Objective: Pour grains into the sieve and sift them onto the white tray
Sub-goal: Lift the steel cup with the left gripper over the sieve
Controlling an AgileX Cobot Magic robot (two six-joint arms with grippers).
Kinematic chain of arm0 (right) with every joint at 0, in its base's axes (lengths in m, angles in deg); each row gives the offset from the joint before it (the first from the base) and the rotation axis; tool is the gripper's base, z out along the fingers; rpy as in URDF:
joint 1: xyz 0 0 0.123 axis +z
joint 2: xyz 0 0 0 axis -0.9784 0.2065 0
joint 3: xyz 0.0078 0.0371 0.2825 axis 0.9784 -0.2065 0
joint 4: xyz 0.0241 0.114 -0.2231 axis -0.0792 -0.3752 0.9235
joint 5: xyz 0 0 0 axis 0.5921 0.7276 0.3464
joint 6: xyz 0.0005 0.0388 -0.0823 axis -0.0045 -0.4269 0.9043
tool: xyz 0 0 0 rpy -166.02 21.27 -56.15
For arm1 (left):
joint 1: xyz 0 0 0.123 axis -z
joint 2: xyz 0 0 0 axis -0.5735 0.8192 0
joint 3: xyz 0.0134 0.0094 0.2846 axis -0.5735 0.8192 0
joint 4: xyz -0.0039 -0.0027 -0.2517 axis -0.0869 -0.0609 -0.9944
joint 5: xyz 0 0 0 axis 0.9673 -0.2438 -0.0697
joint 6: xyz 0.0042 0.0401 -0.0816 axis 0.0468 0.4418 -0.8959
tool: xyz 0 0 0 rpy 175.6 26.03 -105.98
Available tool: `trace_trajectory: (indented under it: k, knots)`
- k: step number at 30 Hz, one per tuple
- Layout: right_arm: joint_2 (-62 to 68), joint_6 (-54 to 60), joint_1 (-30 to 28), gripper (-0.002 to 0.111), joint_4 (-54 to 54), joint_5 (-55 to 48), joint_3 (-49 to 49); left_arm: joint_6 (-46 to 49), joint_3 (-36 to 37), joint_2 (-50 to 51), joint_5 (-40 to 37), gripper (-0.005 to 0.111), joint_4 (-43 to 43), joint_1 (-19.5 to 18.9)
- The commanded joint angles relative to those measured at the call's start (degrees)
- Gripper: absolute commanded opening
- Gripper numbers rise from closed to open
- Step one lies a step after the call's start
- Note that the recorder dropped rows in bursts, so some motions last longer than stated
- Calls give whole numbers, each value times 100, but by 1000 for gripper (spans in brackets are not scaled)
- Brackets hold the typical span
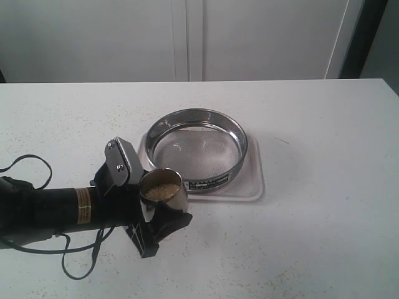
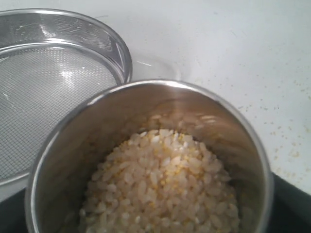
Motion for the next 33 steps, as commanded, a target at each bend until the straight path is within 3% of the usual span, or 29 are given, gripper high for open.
trace_trajectory:
  k: [1, 25, 29, 33]
  knots:
    - [-34, -28, -22, 0, 7, 79, -41, -341, -7, -259, -222, 0, 217, 33]
    - [-34, -28, -22, 0, 7, 79, -41, -2014, -162, -2053, -3427, 0, 913, 33]
    - [-34, -28, -22, 0, 7, 79, -41, -2745, -587, -2053, -3982, 0, 1520, 33]
    - [-34, -28, -22, 0, 7, 79, -41, -3898, -1079, -2006, -4133, 0, 2703, 33]
